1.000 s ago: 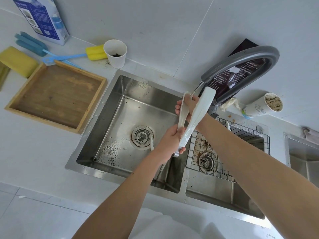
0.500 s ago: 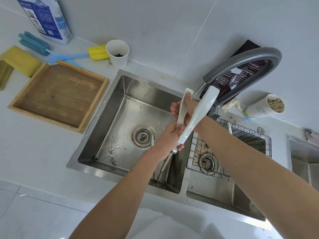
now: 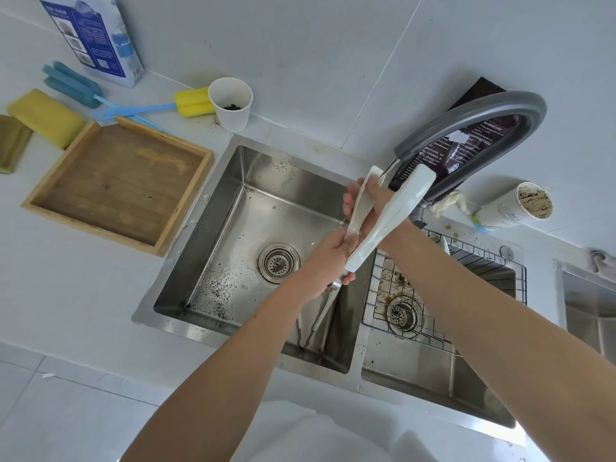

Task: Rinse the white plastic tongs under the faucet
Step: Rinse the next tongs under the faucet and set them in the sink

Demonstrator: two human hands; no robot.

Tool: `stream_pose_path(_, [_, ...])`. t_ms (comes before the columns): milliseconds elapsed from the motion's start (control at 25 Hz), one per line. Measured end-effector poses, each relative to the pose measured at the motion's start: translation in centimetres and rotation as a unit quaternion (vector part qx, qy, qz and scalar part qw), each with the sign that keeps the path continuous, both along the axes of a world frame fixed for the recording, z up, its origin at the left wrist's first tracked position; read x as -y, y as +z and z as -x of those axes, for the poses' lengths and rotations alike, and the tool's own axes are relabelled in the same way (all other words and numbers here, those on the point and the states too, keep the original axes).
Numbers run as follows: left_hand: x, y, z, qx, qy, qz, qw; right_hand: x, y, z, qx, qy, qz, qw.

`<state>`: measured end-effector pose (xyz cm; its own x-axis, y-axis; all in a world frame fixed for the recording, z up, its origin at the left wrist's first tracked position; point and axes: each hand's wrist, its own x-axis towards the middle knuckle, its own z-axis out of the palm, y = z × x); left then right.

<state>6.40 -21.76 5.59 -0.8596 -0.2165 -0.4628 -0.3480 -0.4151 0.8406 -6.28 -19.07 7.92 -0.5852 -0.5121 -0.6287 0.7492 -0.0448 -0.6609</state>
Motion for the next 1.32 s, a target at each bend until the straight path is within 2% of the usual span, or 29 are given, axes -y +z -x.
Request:
stream_pose_path(120, [-0.6, 0.2, -0.3, 0.0, -0.012, 0.002, 1.0, 0.2, 1.1, 1.8, -0.03, -0.047, -0.029, 0.998])
stream_pose_path(360, [0.5, -0.1, 0.2, 0.002, 0.001, 0.011, 1.0, -0.4, -0.8, -1.1, -0.041, 0.025, -0.089, 0.995])
stream_pose_path(560, [0.7, 0.4, 0.4, -0.007, -0.002, 0.019, 1.0, 0.9, 1.7, 1.0, -0.019, -0.029, 0.024, 0.999])
stream_pose_path(640, [0.8, 0.6, 0.7, -0.006, -0.008, 0.009, 1.0, 0.4, 0.8, 0.2, -0.045, -0.02, -0.019, 0.999])
stream_pose_path(760, [0.9, 0.2, 0.3, 0.0, -0.018, 0.001, 1.0, -0.4, -0.7, -1.0, -0.032, 0.02, -0.077, 0.996])
stream_pose_path(960, [0.7, 0.5, 0.2, -0.005, -0.014, 0.02, 1.0, 1.2, 1.4, 1.2, -0.058, -0.055, -0.039, 0.996])
stream_pose_path(1080, [1.0, 0.4, -0.2, -0.002, -0.015, 0.014, 1.0, 1.2, 1.0, 1.3, -0.067, -0.089, -0.067, 0.991])
stream_pose_path(1240, [0.4, -0.2, -1.5, -0.016, -0.009, -0.019, 1.0, 0.8, 1.3, 2.2, -0.045, -0.107, -0.014, 0.993])
stream_pose_path(1320, [0.1, -0.3, -1.2, -0.022, 0.007, -0.006, 1.0, 0.5, 1.3, 1.6, -0.048, -0.076, -0.002, 0.996])
